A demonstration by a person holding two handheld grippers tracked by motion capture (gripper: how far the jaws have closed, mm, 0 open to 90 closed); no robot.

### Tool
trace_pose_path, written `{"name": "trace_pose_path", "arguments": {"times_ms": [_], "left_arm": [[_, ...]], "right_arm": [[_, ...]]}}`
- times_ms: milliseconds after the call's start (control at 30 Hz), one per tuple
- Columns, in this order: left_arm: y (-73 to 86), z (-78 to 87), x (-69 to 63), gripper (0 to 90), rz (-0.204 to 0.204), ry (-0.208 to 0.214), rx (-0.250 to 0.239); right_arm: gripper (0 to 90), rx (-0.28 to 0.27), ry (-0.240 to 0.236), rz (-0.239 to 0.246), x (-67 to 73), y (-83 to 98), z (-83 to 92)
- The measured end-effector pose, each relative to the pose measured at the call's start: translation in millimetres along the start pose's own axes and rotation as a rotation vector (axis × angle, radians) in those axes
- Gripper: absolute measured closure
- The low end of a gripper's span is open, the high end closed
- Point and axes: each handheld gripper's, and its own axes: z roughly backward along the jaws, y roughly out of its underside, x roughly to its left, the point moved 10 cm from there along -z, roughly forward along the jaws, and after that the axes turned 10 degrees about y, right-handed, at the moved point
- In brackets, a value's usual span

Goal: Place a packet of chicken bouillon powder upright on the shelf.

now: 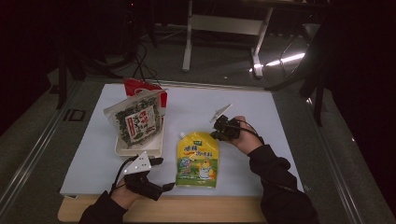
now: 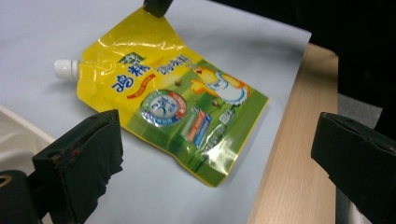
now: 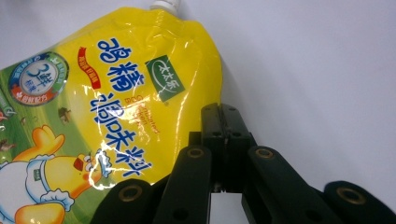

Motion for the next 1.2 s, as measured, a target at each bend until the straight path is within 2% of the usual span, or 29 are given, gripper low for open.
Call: {"name": "trace_pose_path", "arguments": {"times_ms": [33,133,167,267,400,667,800,867,933,967,1000,1133,1167,1200], "left_arm": [[-1.9,1.0,0.2,3.0,0.002,0.002,-0.007],[-3.1,1.9,0.7,3.0,0.004,-0.003,-0.009],[-3.6,2.2,0.6,3.0,0.010,-0.002,-0.009],[-2.9,2.6,1.1,3.1,0.023,-0.015,0.027],[-5.5,1.8,-0.5,3.9,0.023,-0.002,0.037],[-9.3,-1.2,6.9,4.3,0.035,-0.033,0.065],[-16.0,-0.5,12.4,6.8,0.047,-0.051,0.051],[-19.4,-0.2,15.0,7.1,0.040,-0.066,0.049],[-21.0,-0.6,15.1,7.1,0.040,-0.062,0.046],[-23.5,-0.5,17.9,7.1,0.034,-0.082,0.049],[-23.5,-0.5,17.9,7.5,0.034,-0.082,0.049],[-28.5,1.4,23.2,14.9,0.031,-0.100,0.041],[-30.2,2.1,25.5,15.1,0.036,-0.114,0.029],[-30.9,2.5,26.2,15.7,0.037,-0.111,0.026]], "right_arm": [[90.0,-0.018,0.004,0.004,0.0,-2.5,7.4],[90.0,-0.030,0.005,0.007,0.2,-4.2,13.2],[90.0,-0.049,0.007,0.018,1.4,-6.4,21.3],[90.0,-0.066,0.017,0.027,2.5,-8.7,28.1],[90.0,-0.092,0.023,0.065,7.6,-13.2,43.4],[90.0,-0.161,0.043,0.113,16.8,-23.1,74.4],[90.0,-0.199,0.039,0.139,25.5,-27.6,90.3],[90.0,-0.213,0.048,0.158,29.9,-29.5,96.8],[90.0,-0.229,0.052,0.173,35.0,-31.4,103.2],[90.0,-0.238,0.049,0.182,37.8,-32.2,106.6],[90.0,-0.247,0.048,0.188,39.9,-33.0,109.8],[90.0,-0.271,0.049,0.202,44.8,-34.7,118.9],[90.0,-0.285,0.045,0.211,48.5,-35.4,123.5],[90.0,-0.287,0.045,0.212,49.6,-35.4,124.4]]}}
